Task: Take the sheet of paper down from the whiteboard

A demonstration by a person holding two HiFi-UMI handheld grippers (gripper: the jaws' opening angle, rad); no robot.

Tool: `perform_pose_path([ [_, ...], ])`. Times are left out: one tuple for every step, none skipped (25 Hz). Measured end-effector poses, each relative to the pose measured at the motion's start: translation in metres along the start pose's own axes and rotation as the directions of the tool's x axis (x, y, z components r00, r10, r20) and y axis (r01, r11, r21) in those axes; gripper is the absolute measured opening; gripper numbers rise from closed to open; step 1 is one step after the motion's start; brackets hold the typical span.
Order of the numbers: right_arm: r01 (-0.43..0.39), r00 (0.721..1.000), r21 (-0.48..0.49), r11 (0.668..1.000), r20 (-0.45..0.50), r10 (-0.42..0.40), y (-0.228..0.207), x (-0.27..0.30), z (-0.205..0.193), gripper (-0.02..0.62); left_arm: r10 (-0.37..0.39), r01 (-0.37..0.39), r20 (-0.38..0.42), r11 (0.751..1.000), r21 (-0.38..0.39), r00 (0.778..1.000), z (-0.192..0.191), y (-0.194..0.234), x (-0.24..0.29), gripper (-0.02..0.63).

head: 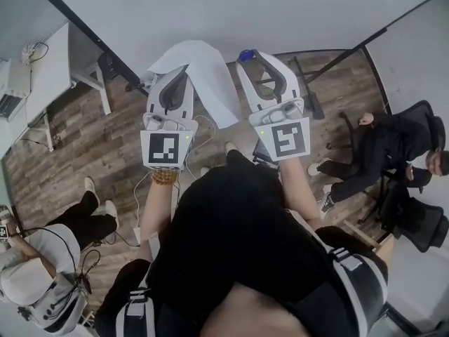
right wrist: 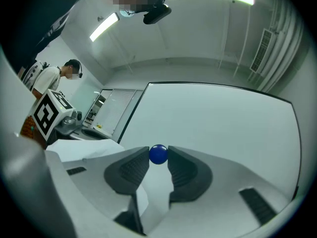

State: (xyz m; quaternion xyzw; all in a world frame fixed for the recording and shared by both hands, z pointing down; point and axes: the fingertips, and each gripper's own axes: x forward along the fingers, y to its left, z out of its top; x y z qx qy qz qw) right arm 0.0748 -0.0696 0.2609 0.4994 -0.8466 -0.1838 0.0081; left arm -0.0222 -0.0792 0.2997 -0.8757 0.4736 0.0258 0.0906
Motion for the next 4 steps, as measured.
perform_pose_path([
  [0.002, 1.000, 0.003, 1.000, -0.001, -0.002, -0.002, -0.002, -0.002, 0.115, -0.018, 0.018, 0.000, 1.000, 0.003, 1.000, -0.001, -0.006, 0.004, 0.008],
  [0.004, 1.000, 0.006, 1.000, -0.004, -0.004, -0.003, -0.003, -0.004, 0.115, -0.035, 0.035, 0.000, 0.999, 0.006, 0.999, -0.003, -0.011, 0.007, 0.008],
  [0.006, 1.000, 0.008, 1.000, -0.008, -0.006, -0.004, -0.004, -0.006, 0.115, -0.053, 0.053, 0.000, 0.999, 0.009, 0.999, -0.005, -0.016, 0.009, 0.008],
  [0.007, 1.000, 0.011, 1.000, -0.011, -0.007, -0.005, -0.005, -0.009, 0.115, -0.071, 0.071, -0.001, 0.997, 0.012, 0.998, -0.008, -0.020, 0.012, 0.008],
])
